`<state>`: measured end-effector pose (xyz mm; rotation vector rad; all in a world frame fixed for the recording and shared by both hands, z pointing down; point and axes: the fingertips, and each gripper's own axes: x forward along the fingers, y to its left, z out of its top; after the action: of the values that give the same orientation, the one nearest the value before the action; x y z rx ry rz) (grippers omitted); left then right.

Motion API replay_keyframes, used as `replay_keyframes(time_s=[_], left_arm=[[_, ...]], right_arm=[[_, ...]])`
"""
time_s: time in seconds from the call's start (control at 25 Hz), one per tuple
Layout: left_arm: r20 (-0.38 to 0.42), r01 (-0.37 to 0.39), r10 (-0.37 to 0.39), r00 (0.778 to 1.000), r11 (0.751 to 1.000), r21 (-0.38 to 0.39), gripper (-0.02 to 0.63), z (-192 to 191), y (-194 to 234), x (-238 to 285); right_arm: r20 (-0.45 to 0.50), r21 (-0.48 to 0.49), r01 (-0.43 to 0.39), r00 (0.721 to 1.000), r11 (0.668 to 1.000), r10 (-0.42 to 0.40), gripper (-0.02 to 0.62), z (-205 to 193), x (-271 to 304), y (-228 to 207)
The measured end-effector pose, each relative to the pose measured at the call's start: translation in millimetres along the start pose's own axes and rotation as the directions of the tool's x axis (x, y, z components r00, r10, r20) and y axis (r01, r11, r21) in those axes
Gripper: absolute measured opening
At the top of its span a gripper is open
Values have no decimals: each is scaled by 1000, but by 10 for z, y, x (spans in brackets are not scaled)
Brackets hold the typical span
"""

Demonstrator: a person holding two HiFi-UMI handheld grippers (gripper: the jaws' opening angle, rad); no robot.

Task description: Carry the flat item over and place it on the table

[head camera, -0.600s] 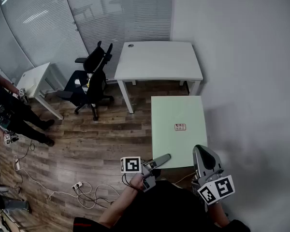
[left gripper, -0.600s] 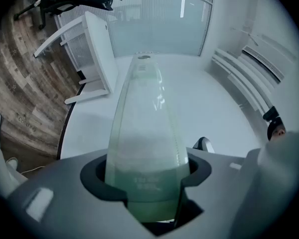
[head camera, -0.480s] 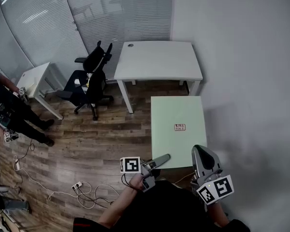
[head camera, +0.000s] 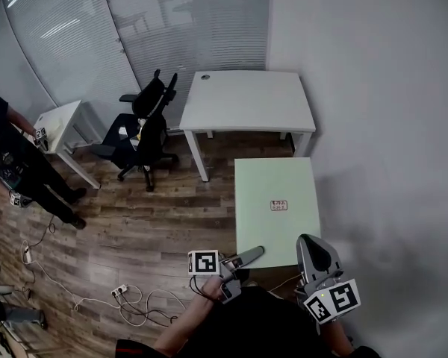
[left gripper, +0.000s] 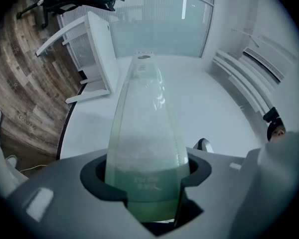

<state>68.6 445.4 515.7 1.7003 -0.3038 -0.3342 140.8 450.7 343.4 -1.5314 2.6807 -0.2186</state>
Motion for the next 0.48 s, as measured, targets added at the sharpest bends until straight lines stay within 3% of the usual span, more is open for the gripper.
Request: replay_keyframes(time_s=[0.48], left_arm=[[-1,-2,2,1000,1000,25,276,13,19,7]], right_arm=[[18,32,-21,1000,999,21,0,-70,-6,-7]])
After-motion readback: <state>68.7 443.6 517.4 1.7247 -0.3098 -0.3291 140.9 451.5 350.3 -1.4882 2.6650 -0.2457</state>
